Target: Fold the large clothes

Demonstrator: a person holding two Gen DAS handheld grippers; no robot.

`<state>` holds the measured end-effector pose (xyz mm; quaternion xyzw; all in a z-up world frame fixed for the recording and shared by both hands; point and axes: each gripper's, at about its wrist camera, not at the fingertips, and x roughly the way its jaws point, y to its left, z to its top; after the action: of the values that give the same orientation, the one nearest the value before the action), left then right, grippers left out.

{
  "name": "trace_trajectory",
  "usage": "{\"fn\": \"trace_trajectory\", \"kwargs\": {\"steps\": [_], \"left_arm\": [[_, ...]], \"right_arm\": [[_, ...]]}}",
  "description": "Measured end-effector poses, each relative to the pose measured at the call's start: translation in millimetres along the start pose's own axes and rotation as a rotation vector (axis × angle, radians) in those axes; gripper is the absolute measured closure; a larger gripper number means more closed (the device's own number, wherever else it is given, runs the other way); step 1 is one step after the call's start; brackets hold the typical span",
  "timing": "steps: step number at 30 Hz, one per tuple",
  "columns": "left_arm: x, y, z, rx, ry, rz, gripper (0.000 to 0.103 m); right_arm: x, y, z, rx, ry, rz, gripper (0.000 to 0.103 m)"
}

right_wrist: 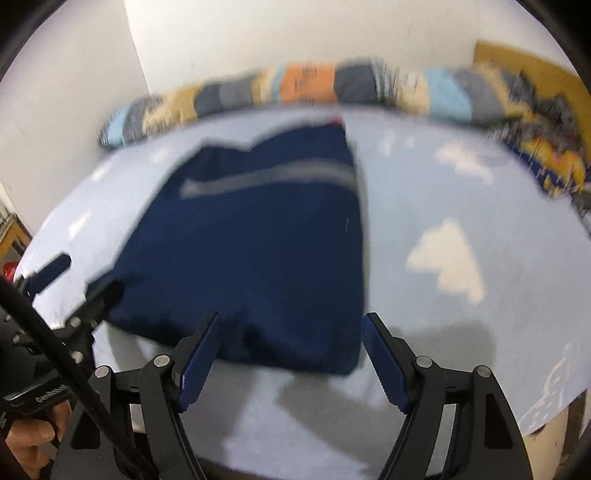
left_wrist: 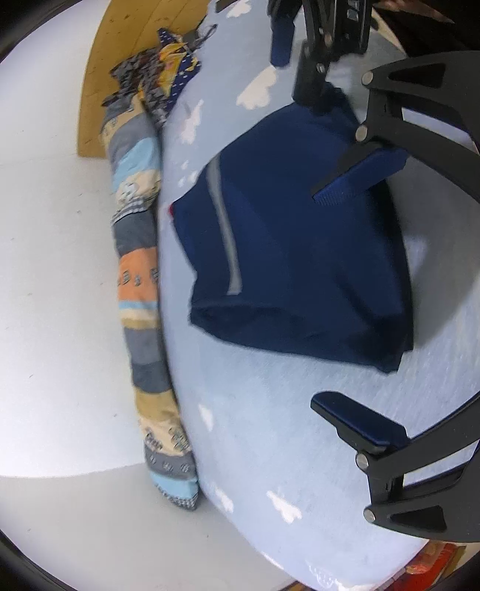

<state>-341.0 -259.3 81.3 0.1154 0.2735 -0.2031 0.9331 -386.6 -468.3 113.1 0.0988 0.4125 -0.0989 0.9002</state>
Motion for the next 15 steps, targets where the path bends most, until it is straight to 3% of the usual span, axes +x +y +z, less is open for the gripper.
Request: {"fn": "trace_trajectory", "kwargs": {"steps": [4,7,10,15], "left_arm": [[-16,7,8,-0.003,-0.051,0.056,0.0],[-25,13,12,-0.014,-0.082,0.121,0.0],[-33,19,17,-0.045,-0.096,0.118,0.0],[-43,17,24,-0.04,-0.104,0.191,0.0]], "right_arm": [[-20,3,-2,-0.004,-0.093,-0.036,0.01],[-22,3,-8,0.009,-0.089,-0.04,0.009],[-23,4,-11,0.018,-0.079,-0.048,0.009],[-25,5,-10,0.004,-0.096,-0.075,0.009]]}}
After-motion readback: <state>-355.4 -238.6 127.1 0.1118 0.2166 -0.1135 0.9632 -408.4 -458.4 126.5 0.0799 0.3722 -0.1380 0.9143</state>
